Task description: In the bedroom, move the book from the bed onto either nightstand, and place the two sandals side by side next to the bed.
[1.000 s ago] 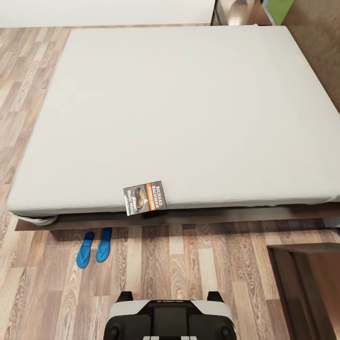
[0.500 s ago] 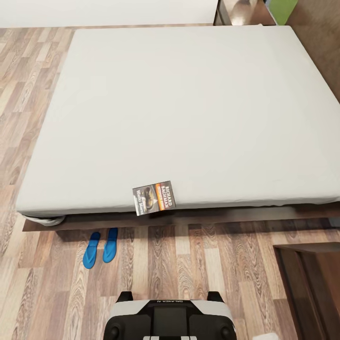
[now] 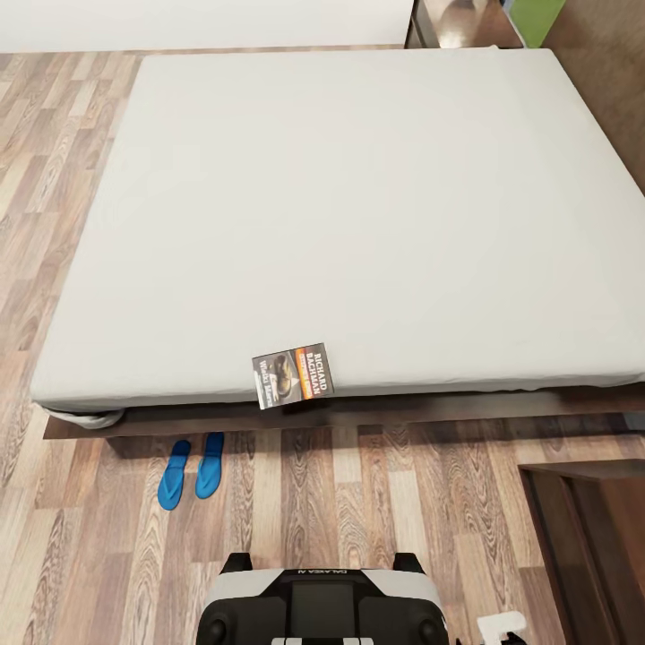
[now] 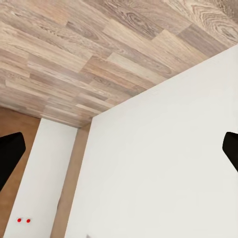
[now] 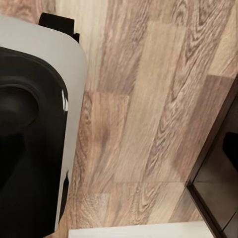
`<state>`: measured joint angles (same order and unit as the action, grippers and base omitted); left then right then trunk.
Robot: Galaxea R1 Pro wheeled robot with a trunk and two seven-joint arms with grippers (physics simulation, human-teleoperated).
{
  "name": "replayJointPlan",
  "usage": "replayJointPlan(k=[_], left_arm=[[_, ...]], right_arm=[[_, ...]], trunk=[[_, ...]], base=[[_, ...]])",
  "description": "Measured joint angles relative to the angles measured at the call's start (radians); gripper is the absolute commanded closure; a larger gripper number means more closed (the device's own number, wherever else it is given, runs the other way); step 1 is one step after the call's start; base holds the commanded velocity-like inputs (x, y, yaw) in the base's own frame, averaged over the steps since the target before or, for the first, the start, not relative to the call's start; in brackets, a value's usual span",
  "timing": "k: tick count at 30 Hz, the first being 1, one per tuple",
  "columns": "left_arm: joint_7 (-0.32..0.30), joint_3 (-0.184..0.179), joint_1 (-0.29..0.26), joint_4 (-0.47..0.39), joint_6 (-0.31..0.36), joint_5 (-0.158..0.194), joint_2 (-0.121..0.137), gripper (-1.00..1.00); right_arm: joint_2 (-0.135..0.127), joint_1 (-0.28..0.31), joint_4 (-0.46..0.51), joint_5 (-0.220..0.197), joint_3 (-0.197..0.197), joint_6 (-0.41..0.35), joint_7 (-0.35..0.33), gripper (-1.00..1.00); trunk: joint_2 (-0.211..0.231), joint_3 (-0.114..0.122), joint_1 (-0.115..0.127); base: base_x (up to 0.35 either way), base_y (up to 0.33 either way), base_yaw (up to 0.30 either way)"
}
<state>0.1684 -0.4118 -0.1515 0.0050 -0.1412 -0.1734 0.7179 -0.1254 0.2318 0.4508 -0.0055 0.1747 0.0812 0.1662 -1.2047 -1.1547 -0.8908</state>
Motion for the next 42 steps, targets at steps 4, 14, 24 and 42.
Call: replayJointPlan(k=[4, 14, 24, 42], left_arm=[[0.000, 0.000, 0.000, 0.000, 0.000, -0.001, 0.000, -1.00], [0.000, -0.004, 0.000, 0.000, 0.000, -0.007, 0.000, -1.00], [0.000, -0.008, 0.000, 0.000, 0.000, -0.009, -0.001, -1.00], [0.004, -0.009, 0.000, 0.000, 0.001, -0.010, -0.002, -1.00]], right_arm=[[-0.001, 0.006, 0.000, 0.000, -0.001, 0.001, 0.000, -1.00], [-0.003, 0.027, 0.001, -0.001, -0.015, 0.030, -0.001, -1.00], [0.009, 0.037, 0.039, -0.026, -0.101, 0.148, -0.041, -1.00], [-0.017, 0.039, 0.080, -0.533, -0.122, 0.123, -0.631, -1.00]], trunk=[[0.000, 0.000, 0.000], [0.000, 0.000, 0.000], [0.000, 0.000, 0.000], [0.000, 0.000, 0.000]], base=[[-0.013, 0.002, 0.000], [-0.097, 0.055, 0.000], [-0.042, 0.021, 0.000], [-0.002, 0.001, 0.000]])
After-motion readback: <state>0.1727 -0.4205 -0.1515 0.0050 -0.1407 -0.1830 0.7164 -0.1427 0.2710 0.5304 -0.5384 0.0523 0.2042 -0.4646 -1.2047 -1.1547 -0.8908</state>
